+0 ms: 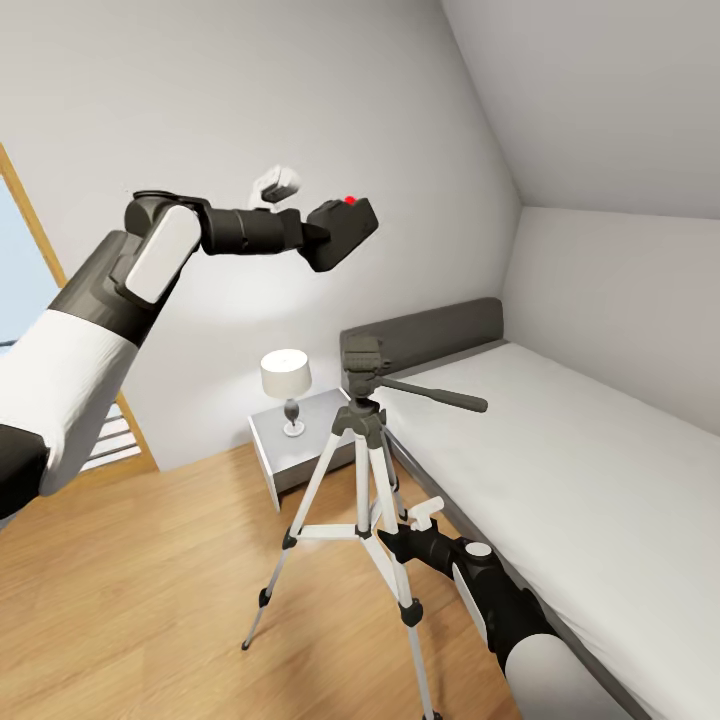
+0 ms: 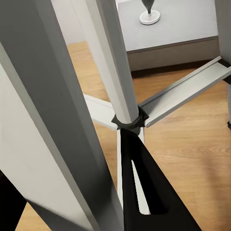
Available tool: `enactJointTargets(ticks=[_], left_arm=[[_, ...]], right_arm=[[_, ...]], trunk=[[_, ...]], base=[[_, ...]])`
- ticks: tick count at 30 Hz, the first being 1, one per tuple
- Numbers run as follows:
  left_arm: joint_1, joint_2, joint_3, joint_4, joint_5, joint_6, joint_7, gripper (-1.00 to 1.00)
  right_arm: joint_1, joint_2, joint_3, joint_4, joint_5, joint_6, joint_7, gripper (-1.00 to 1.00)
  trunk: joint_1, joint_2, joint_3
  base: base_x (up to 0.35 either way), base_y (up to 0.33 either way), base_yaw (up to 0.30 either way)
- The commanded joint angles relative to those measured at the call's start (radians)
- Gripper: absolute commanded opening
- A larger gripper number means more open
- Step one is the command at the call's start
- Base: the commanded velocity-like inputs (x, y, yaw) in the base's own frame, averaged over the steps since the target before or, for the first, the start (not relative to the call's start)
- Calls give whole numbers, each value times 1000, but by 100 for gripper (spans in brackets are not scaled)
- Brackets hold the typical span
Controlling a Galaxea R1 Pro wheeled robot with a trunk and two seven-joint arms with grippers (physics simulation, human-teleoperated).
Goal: Attach the digital camera to the camera tripod in the bedroom.
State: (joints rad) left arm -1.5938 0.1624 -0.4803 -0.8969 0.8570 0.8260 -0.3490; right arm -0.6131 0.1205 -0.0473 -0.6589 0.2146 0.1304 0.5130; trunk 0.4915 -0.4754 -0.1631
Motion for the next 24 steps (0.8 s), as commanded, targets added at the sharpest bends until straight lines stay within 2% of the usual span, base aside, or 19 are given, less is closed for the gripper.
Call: enactJointTargets(ticks=[1, 6, 11, 19, 24], left_arm=[[-2, 1, -2, 6, -2, -8, -5, -100], [-2, 2, -3, 36, -4, -62, -12, -100], [-2, 3, -1, 51, -1, -78, -25, -100], [-2, 12, 0, 112, -7, -86, -150, -100], [-2, 11, 0, 125, -3, -88, -171, -100]], right_arm=[[0, 1, -3, 94, 28, 5, 6, -100], [0, 1, -3, 94, 28, 5, 6, -100], [0, 1, -3, 94, 28, 5, 6, -100], [0, 1, -3, 94, 28, 5, 6, -100], [0, 1, -3, 94, 28, 5, 6, -100]], trunk=[[1, -2, -2], [1, -2, -2], [1, -2, -2], [1, -2, -2], [1, -2, -2]], base=[[0, 0, 0], [0, 0, 0], [0, 0, 0], [0, 0, 0], [0, 0, 0]])
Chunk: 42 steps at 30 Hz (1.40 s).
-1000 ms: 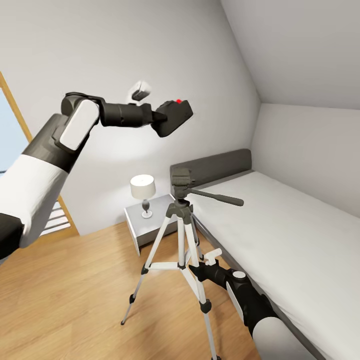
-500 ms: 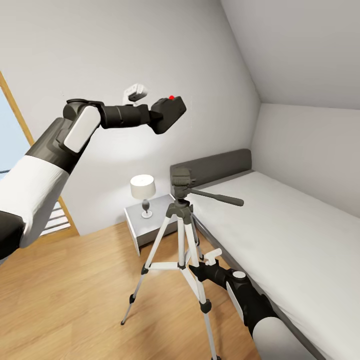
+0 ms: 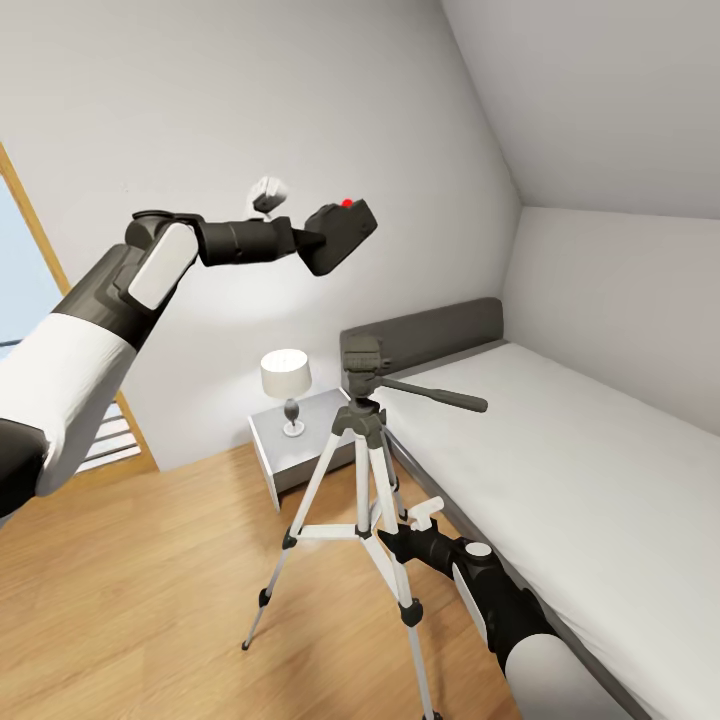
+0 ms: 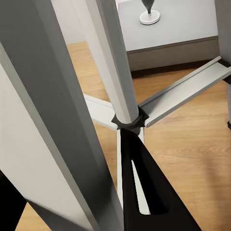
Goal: Attach the digital camera to the camera tripod in the bedroom.
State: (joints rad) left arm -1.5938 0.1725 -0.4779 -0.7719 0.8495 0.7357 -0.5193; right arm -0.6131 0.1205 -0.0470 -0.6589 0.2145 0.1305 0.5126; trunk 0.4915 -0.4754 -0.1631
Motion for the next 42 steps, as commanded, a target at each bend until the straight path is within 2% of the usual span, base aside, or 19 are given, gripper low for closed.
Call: enactJointTargets(ticks=[1, 7, 11, 13, 14, 15, 20, 21, 23, 27, 31, 35, 42], left_arm=[[-2, 1, -2, 4, 3, 2, -5, -100], [-2, 3, -8, -7, -8, 4, -40, -100], [-2, 8, -49, -39, -43, 6, -129, -100], [-2, 11, -82, -47, -73, 8, -177, -100], [-2, 14, -113, -55, -110, 14, -229, -100], [-2, 16, -126, -59, -130, 18, -255, -100], [-2, 30, -158, -80, -217, 41, -365, -100], [-2, 37, -164, -91, -243, 47, -399, -100], [-2, 43, -167, -99, -263, 51, -427, -100], [-2, 59, -170, -109, -283, 52, -462, -100], [-2, 86, -172, -123, -291, 50, -481, -100], [-2, 126, -171, -184, -295, 49, -491, -100], [-2, 181, -163, -268, -297, 49, -495, -100]], right_arm=[[0, 1, -4, 94, 28, 5, 6, -100], [0, 1, -4, 94, 28, 5, 6, -100], [0, 1, -4, 94, 28, 5, 6, -100], [0, 1, -4, 94, 28, 5, 6, -100], [0, 1, -4, 94, 28, 5, 5, -100], [0, 1, -4, 94, 28, 5, 5, -100], [0, 1, -3, 94, 28, 5, 4, -100], [0, 1, -3, 94, 28, 5, 3, -100], [0, 1, -2, 94, 28, 5, 3, -100], [0, 1, -2, 94, 28, 5, 3, -100], [0, 1, -2, 93, 28, 5, 3, -100], [0, 1, -2, 93, 28, 5, 3, -100], [0, 1, -3, 92, 28, 4, 4, -100]], trunk=[[1, -2, -2], [1, -2, -2], [1, -2, -2], [1, -2, -2], [1, -2, -2], [1, -2, -2], [1, -2, -2], [1, -2, -2], [1, -2, -2], [1, -2, -2], [1, -2, -2], [1, -2, -2], [1, -2, -2]], base=[[0, 0, 0], [0, 0, 0], [0, 0, 0], [0, 0, 0], [0, 0, 0], [0, 0, 0], [0, 0, 0], [0, 0, 0], [0, 0, 0], [0, 0, 0], [0, 0, 0], [0, 0, 0], [0, 0, 0]])
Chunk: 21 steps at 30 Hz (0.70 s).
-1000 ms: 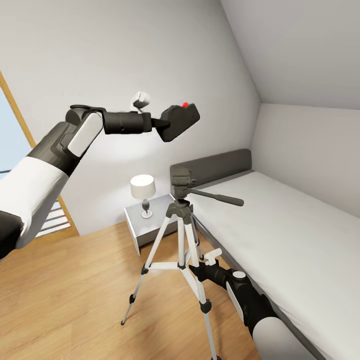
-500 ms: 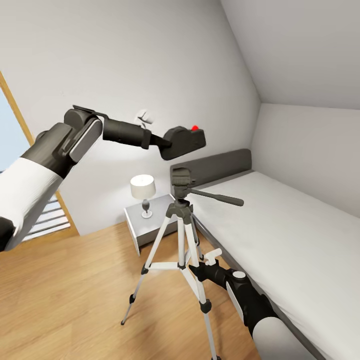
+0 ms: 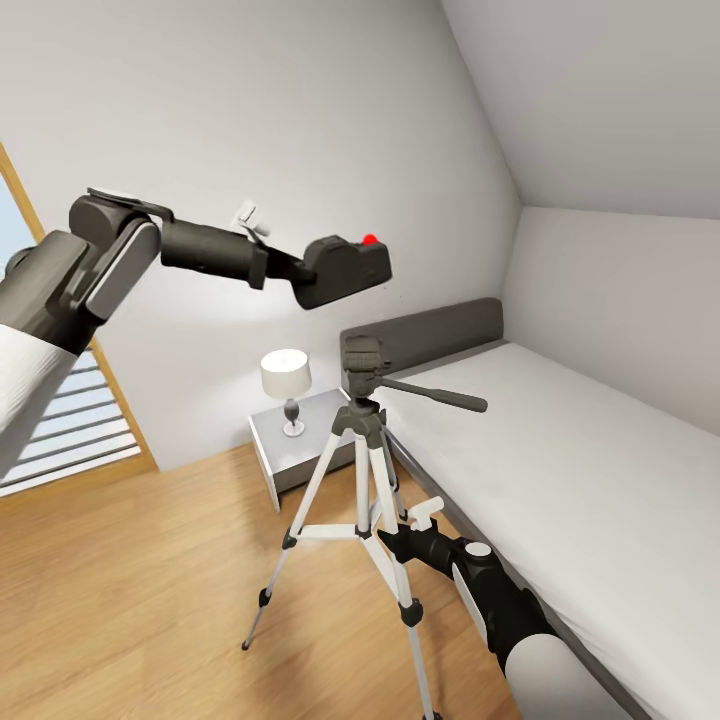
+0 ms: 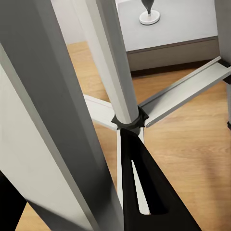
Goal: Attach the digital camera to the camera tripod in the bedroom.
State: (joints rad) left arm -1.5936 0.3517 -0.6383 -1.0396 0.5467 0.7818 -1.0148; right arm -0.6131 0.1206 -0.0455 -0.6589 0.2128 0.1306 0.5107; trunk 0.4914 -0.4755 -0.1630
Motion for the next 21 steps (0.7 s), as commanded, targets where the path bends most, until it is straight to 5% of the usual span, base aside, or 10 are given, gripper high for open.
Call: enactJointTargets(ticks=[1, 16, 21], left_arm=[[-2, 6, -1, -6, 6, 3, 1, -100], [-2, 38, -6, -92, 8, -12, -75, -100], [-2, 35, -11, -85, 10, -122, -99, -100]], right_arm=[[0, 1, -4, 91, 30, 4, 5, -100], [0, 1, -5, 86, 30, 4, 5, -100], [0, 1, -5, 86, 29, 3, 4, -100]], trunk=[[1, -2, -2], [1, -2, -2], [1, -2, -2]], base=[[0, 0, 0], [0, 0, 0], [0, 0, 0]])
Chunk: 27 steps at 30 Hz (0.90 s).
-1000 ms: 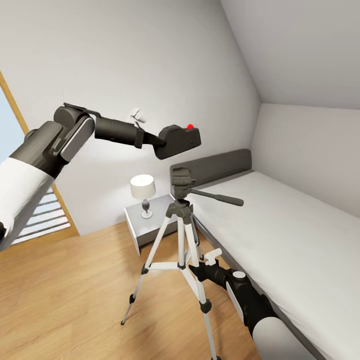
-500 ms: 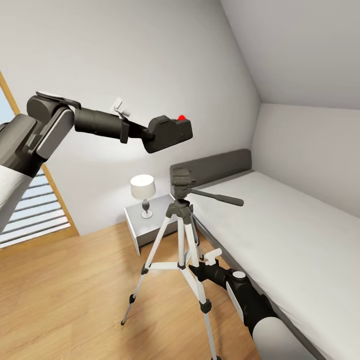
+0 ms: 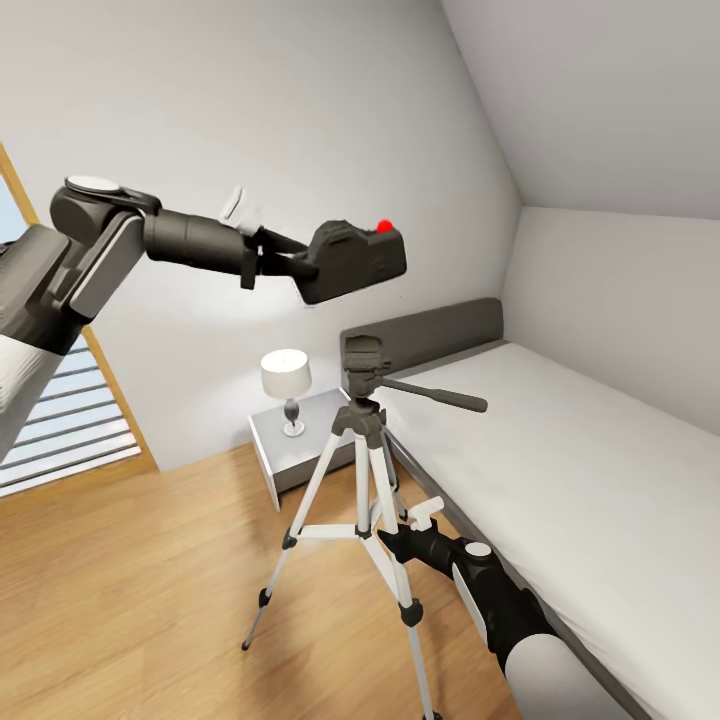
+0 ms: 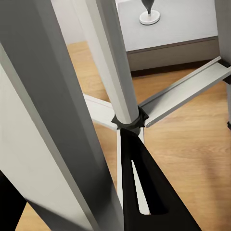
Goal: Attach the digital camera to the camera tripod in the bedroom.
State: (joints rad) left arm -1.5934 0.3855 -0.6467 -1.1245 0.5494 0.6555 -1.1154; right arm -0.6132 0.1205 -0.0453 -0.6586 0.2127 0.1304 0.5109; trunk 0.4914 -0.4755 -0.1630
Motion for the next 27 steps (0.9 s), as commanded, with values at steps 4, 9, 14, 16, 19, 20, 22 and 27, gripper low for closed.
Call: enactJointTargets(ticks=[4, 9, 14, 16, 19, 20, 22, 27], left_arm=[[-2, 0, -9, 28, 8, -67, -1, -100], [-2, -3, -12, 67, 9, -139, -2, -100], [-2, -7, -13, 139, 11, -203, -3, -100], [-2, -9, -13, 176, 10, -209, -4, -100], [-2, -11, -14, 224, 5, -214, -4, -100], [-2, -12, -17, 244, -1, -216, -4, -100], [-2, -13, -23, 258, -12, -217, -3, -100], [-2, -25, -39, 282, -39, -216, 5, -100]], right_arm=[[0, 1, -4, 85, 29, 3, 3, -100], [0, 1, -4, 86, 29, 3, 3, -100], [0, 1, -4, 86, 29, 4, 3, -100], [0, 1, -4, 86, 29, 4, 4, -100], [0, 1, -4, 86, 29, 5, 4, -100], [0, 1, -4, 86, 29, 4, 4, -100], [0, 1, -4, 86, 29, 4, 4, -100], [0, 1, -4, 86, 29, 4, 3, -100]], trunk=[[1, -2, -2], [1, -2, -2], [1, -2, -2], [1, -2, -2], [1, -2, -2], [1, -2, -2], [1, -2, -2], [1, -2, -2]], base=[[0, 0, 0], [0, 0, 0], [0, 0, 0], [0, 0, 0], [0, 0, 0], [0, 0, 0], [0, 0, 0], [0, 0, 0]])
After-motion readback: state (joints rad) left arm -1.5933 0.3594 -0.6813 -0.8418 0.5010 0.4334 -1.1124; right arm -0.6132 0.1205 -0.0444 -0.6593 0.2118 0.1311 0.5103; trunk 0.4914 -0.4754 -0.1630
